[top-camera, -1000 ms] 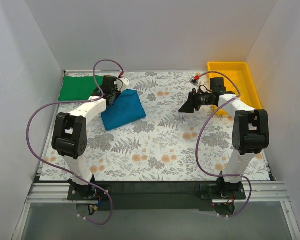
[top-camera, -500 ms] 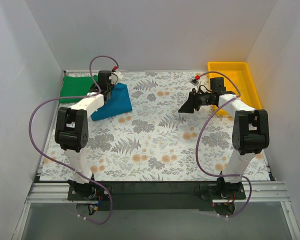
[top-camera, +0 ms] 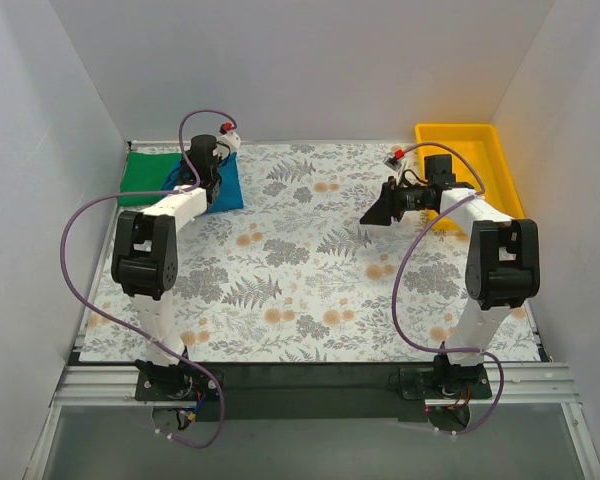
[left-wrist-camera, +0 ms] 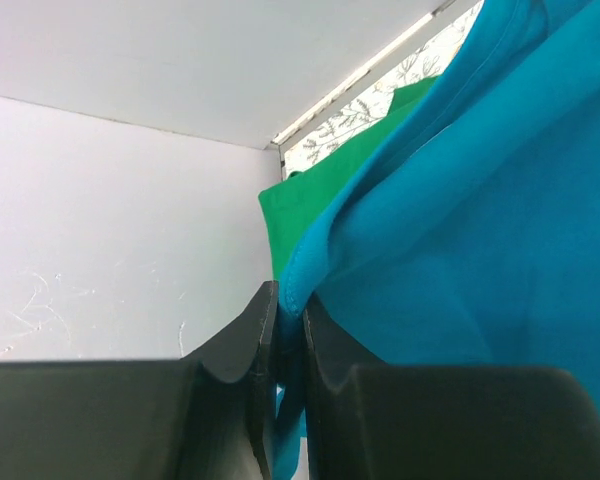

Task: Fold and stack the t-shirts
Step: Neatly place the folded tshirt to the corner

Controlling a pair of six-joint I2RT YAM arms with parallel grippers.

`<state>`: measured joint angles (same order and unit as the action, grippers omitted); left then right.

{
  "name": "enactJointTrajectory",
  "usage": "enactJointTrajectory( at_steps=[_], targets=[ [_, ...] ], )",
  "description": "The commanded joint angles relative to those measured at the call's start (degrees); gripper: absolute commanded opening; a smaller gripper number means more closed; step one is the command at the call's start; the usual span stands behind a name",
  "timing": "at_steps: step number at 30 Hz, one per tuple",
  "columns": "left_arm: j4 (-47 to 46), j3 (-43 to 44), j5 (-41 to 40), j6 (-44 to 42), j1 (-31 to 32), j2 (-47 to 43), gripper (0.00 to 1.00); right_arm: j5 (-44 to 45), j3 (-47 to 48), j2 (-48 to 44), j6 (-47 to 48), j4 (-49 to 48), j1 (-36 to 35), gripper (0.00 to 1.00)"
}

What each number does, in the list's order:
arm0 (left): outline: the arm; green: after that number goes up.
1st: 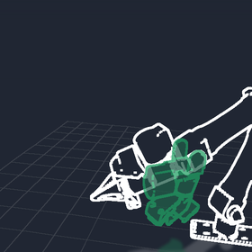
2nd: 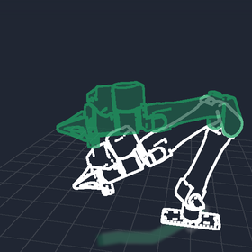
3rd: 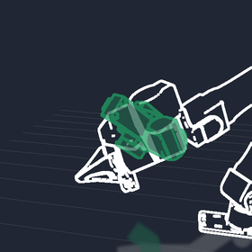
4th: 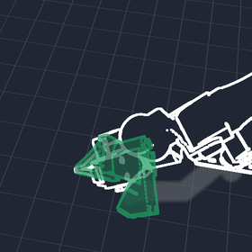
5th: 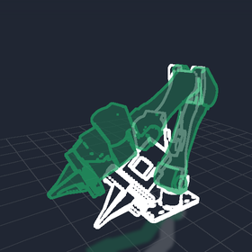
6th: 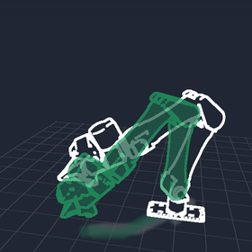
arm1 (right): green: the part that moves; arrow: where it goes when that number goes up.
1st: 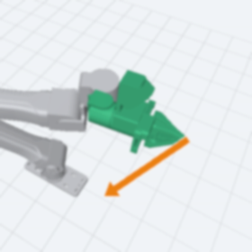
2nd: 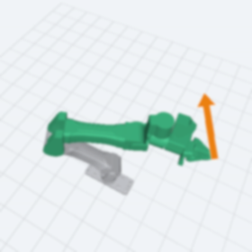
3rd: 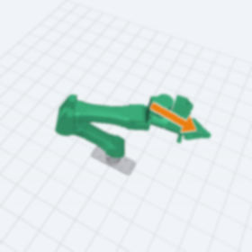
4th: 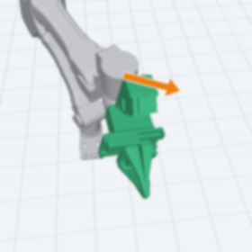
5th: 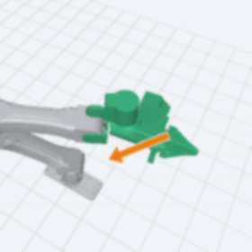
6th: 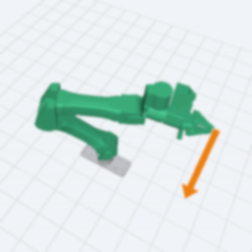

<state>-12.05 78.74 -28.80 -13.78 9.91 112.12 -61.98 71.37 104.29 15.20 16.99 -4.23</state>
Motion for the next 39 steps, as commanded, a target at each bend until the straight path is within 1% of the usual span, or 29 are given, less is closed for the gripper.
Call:
enactJointTrajectory(
  at_steps=[1,5,12,29,39],
  targets=[
    [-5.61,2.38,-2.23,-3.96,-0.6,0.3,0.0,-2.27,1.58,-0.32,-0.08,0.76,0.54,0.59],
    [-8.59,3.26,-2.67,-6.43,-0.77,0.82,0.0,-2.8,1.75,0.47,-0.17,0.93,1.06,0.59],
    [-14.04,1.59,-2.67,-12.05,-0.95,0.21,0.0,-3.24,1.84,1.09,-0.26,1.02,1.68,0.59],
    [-14.93,3.7,-0.12,-14.17,-3.76,1.26,0.0,-4.73,2.01,2.67,-0.44,1.11,2.56,0.59],
    [-16.34,5.63,1.99,-13.99,-5.78,4.42,0.0,-4.73,1.84,3.2,-0.52,1.11,3.26,0.59]
  ],
)
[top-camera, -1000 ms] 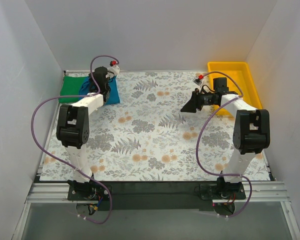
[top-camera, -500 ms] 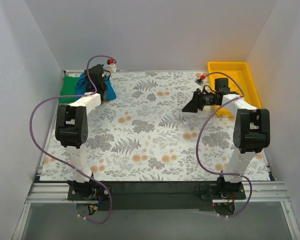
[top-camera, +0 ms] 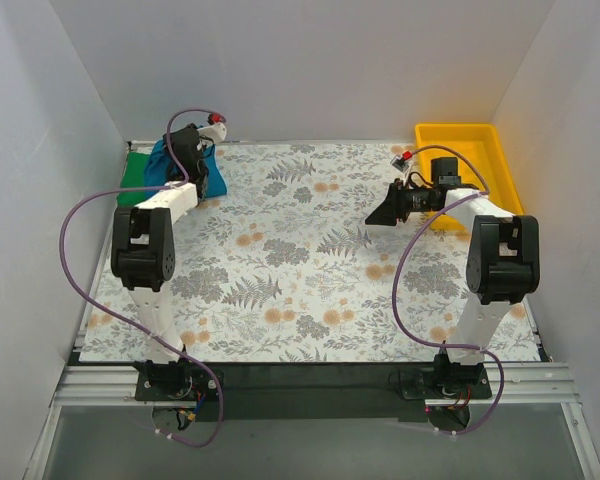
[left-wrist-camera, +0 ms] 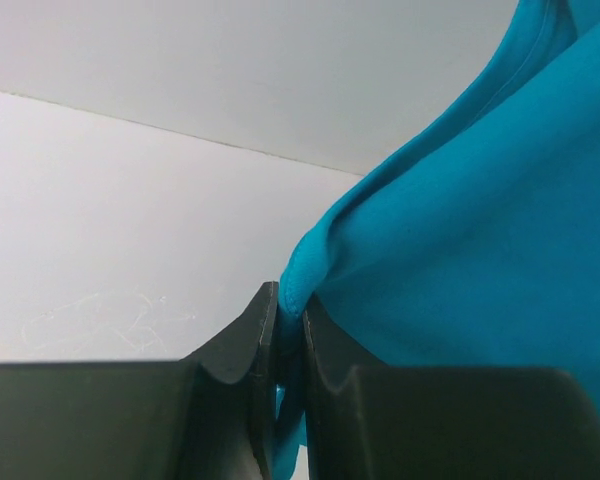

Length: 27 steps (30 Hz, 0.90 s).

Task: Fold and stack the t-shirts
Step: Neatly place the folded tshirt to the corner

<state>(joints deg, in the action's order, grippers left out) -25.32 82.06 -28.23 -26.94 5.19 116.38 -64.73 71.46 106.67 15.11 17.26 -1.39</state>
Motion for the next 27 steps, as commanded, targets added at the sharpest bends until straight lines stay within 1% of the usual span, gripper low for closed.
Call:
enactJointTrajectory(
  at_steps=[1,12,19,27],
  targets=[
    [-3.07,2.66,1.68,-0.75,-1.41,0.43,0.0,-1.98,1.75,0.82,-0.44,0.85,0.42,0.59],
    [-6.4,3.72,5.02,-0.92,-4.05,2.45,0.0,-1.54,1.75,2.49,-0.26,0.94,0.51,0.59],
    [-10.79,4.16,5.46,-2.33,-4.05,3.59,0.0,-1.19,1.93,3.45,-0.17,1.02,0.42,0.59],
    [-13.26,3.11,5.46,-4.0,-4.05,2.89,0.0,-1.01,2.01,3.89,0.0,1.11,0.51,0.59]
  ],
)
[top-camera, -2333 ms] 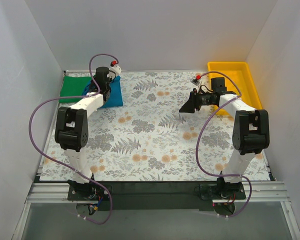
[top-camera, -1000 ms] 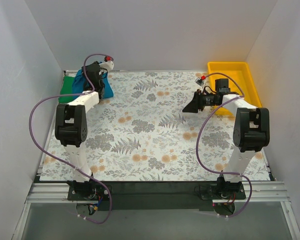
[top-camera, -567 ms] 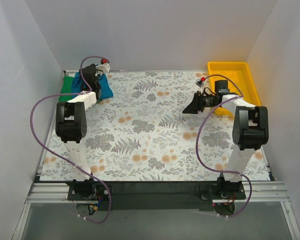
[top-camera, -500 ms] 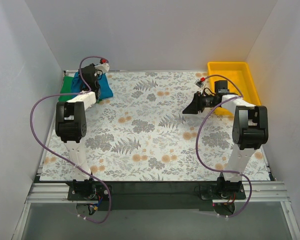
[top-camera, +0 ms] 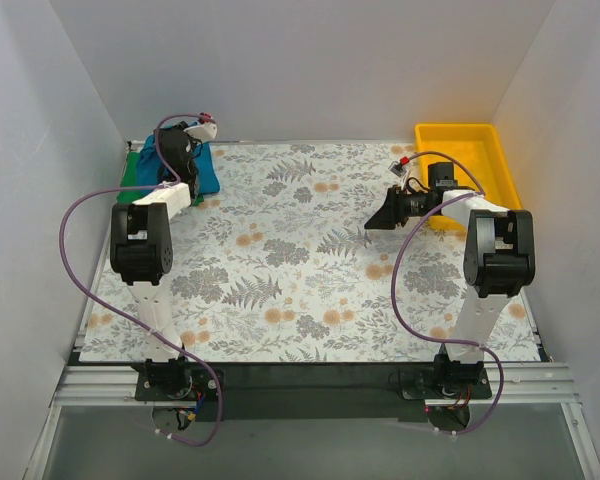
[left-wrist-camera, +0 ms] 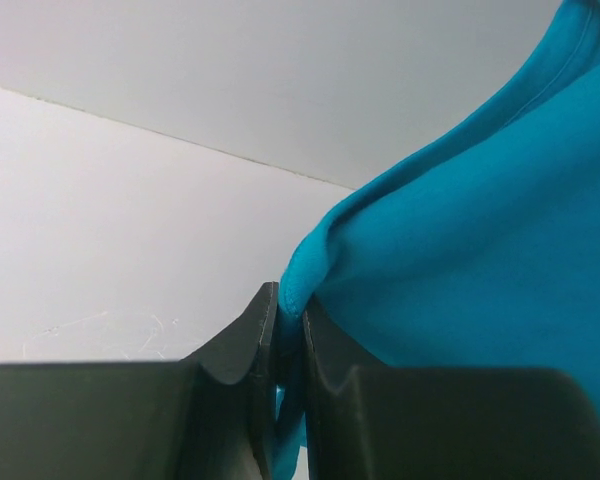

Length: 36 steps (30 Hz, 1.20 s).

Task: Fold and stack the t-shirts
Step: Neatly place the folded tshirt to the corner

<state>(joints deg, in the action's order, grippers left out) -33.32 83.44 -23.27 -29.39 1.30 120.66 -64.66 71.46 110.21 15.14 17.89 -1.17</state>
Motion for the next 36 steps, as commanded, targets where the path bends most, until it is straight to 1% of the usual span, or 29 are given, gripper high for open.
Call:
enactJointTrajectory(
  at_steps=[1,7,16,23,24,31,33,34,35,36],
  targets=[
    [-5.79,1.21,0.59,-1.64,-0.07,-1.57,0.0,-0.99,1.93,0.44,0.07,0.48,0.2,0.59],
    [-7.99,0.15,0.59,-2.52,0.19,-3.06,0.0,-0.81,2.02,0.7,0.24,0.65,0.29,0.59],
    [-7.99,-0.91,0.94,-2.17,-0.07,-2.89,0.0,-0.81,2.19,0.53,0.51,0.92,0.29,0.59],
    [-7.2,-0.38,2.34,-0.06,-1.21,-0.52,0.0,-0.81,2.19,0.62,0.6,0.92,0.55,0.59],
    [-7.11,-0.03,2.52,0.47,-3.21,-0.17,0.0,-0.9,2.1,0.62,0.6,0.92,0.47,0.59],
    [-8.16,2.34,3.05,2.4,-4.73,4.05,0.0,-0.55,2.28,1.58,0.6,1.09,0.55,0.59],
    [-9.21,2.52,3.23,3.72,-5.34,5.02,0.12,-0.46,2.19,1.76,0.68,1.18,0.55,0.59],
    [-9.13,2.78,3.31,4.33,-5.52,5.37,0.21,-0.46,2.28,1.85,0.68,1.18,0.47,0.59],
    [-8.78,3.04,3.4,5.99,-5.69,5.9,0.36,-0.38,2.19,2.02,0.68,1.27,0.47,0.59],
    [-9.13,3.48,3.14,6.7,-5.87,6.16,0.4,-0.38,2.19,2.02,0.68,1.36,0.55,0.59]
  ],
)
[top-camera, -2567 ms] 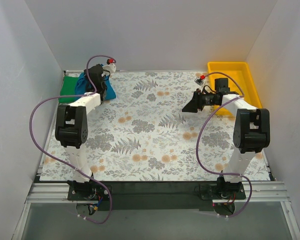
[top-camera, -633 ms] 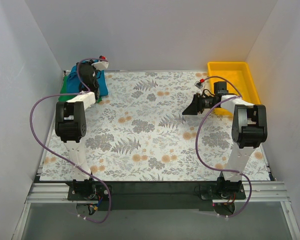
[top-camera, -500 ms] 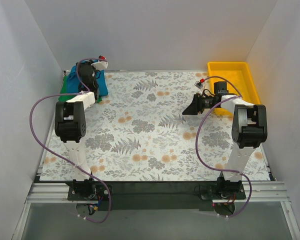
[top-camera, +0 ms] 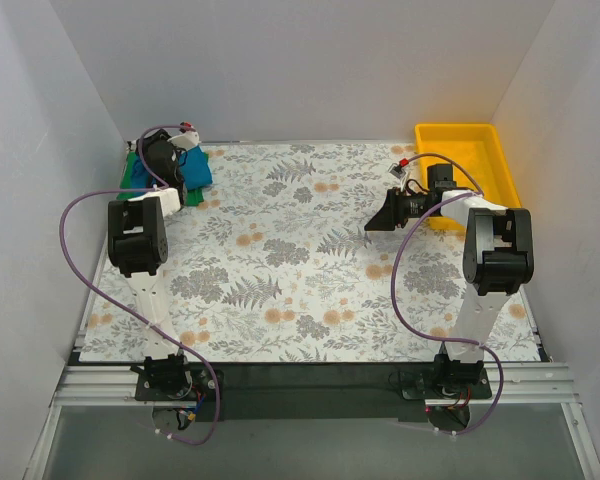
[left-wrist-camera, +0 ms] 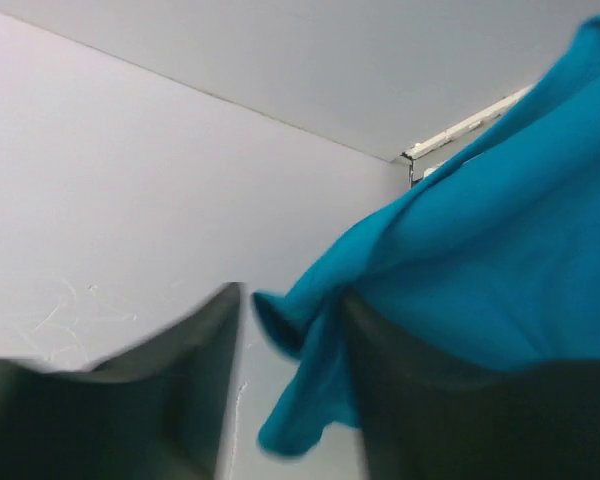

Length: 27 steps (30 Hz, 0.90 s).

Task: Fold and stack the t-shirts
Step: Neatly place the folded tshirt to the corner

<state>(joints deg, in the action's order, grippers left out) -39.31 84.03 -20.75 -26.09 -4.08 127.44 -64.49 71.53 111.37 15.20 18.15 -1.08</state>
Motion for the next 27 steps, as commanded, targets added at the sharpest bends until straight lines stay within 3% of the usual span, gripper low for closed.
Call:
enactJointTrajectory(
  at_steps=[1,3,5,8,9,10,11,12,13,18,23,27],
  targets=[
    [-3.23,3.16,0.37,4.28,-0.49,-0.52,0.51,-0.46,2.21,0.95,0.71,1.01,0.47,0.59],
    [-4.71,4.56,-0.77,7.44,-0.41,-0.52,0.64,-0.29,2.21,1.13,0.79,1.18,0.38,0.59],
    [-4.46,6.4,-3.76,11.04,-0.32,-1.66,0.67,-0.11,2.21,0.95,0.88,1.27,0.38,0.59],
    [-0.78,9.92,-8.33,22.54,-0.32,-5.07,0.78,0.15,2.39,0.86,1.15,1.45,0.47,0.59],
    [3.58,10.71,-9.99,29.88,-0.23,-6.22,0.83,0.15,2.39,0.78,1.32,1.53,0.38,0.59],
    [6.93,11.67,-11.4,35.35,-0.14,-9.19,0.95,0.15,2.48,0.52,1.41,1.8,0.47,0.59],
    [11.32,12.29,-11.85,40.1,-0.23,-10.88,0.98,0.07,2.65,0.51,1.5,1.97,0.47,0.59],
    [23.28,13.17,-10.38,49.55,-0.32,-12.46,0.98,0.07,2.74,0.34,1.76,2.06,0.38,0.59],
    [28.62,13.7,-8.01,53.56,-0.58,-15.43,0.98,0.15,2.74,0.16,1.85,2.15,0.47,0.6],
    [45.86,5.99,10.77,68.43,-2.07,-22.93,0.85,-0.02,2.92,-0.45,2.46,2.85,0.47,0.59],
    [51.52,-2.71,24.43,77.83,-2.52,-27.24,0.83,0.07,2.92,-0.72,2.82,3.12,0.47,0.6],
    [51.45,-9.21,24.54,85.48,-2.87,-29.7,0.83,0.24,3.0,-0.46,2.99,3.29,0.55,0.6]
  ],
)
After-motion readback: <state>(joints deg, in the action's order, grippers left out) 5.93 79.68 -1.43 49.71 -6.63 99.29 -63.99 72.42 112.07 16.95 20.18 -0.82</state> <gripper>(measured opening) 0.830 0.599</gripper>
